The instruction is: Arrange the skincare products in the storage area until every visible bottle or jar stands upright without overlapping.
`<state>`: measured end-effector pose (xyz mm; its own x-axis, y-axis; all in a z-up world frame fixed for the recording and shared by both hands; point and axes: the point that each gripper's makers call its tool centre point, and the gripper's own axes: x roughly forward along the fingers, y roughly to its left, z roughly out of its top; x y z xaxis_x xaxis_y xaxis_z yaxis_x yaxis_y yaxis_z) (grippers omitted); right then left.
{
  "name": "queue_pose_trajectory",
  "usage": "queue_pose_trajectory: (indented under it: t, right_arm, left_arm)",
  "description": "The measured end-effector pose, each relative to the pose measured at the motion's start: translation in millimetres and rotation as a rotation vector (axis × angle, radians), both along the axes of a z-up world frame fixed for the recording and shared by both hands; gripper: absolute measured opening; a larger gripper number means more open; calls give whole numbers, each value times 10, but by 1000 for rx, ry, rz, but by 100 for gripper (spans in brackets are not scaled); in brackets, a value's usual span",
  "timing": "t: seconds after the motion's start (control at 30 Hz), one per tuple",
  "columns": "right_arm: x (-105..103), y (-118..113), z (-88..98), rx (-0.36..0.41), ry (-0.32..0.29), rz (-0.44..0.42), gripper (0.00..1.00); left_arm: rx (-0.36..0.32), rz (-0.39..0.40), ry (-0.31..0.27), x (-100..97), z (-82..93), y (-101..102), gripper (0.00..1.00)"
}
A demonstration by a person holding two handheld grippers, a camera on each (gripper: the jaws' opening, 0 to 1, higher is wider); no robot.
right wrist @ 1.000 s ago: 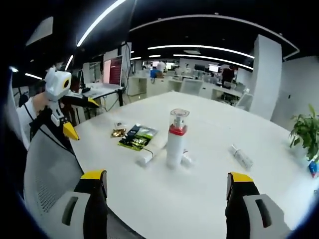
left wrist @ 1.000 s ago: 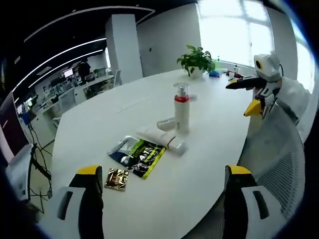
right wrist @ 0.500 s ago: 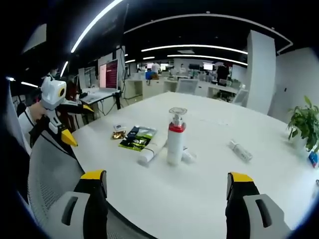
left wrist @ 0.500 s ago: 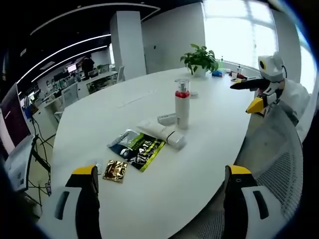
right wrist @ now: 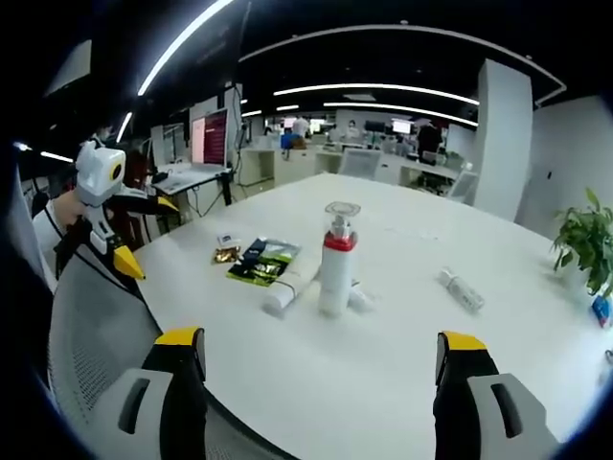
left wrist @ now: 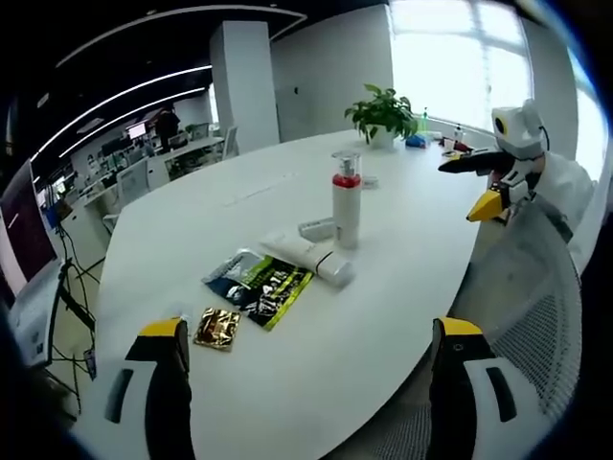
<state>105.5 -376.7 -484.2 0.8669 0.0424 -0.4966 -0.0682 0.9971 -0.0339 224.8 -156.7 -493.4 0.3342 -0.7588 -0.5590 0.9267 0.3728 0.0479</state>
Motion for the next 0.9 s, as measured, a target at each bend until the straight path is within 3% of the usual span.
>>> queue_pose_trajectory:
  t: [0.1, 0.47, 0.63, 0.7, 0.77, 0.9]
  right_arm:
    - [31, -47, 5, -1, -18, -9, 100]
    - [179, -317, -183, -58, 29, 22, 99]
    - [375, -471, -279, -95, 35, 77, 87]
    - [445, -483, -333, -129, 56, 147, 82]
    - [554, -590, -355, -185, 51, 142, 76]
    - [721, -648, -433, -219, 47, 190, 66]
  left_arm:
    - [-17, 4, 10, -8, 11, -14, 99]
    - [-35, 10, 30, -23, 2, -31, 99]
    - [-36, 16, 38, -16, -13, -33, 99]
    - [-35, 15, 41, -20, -14, -39, 99]
    - [-37, 12, 42, -20, -13, -42, 99]
    - [-37, 24, 42, -11, -13, -29, 99]
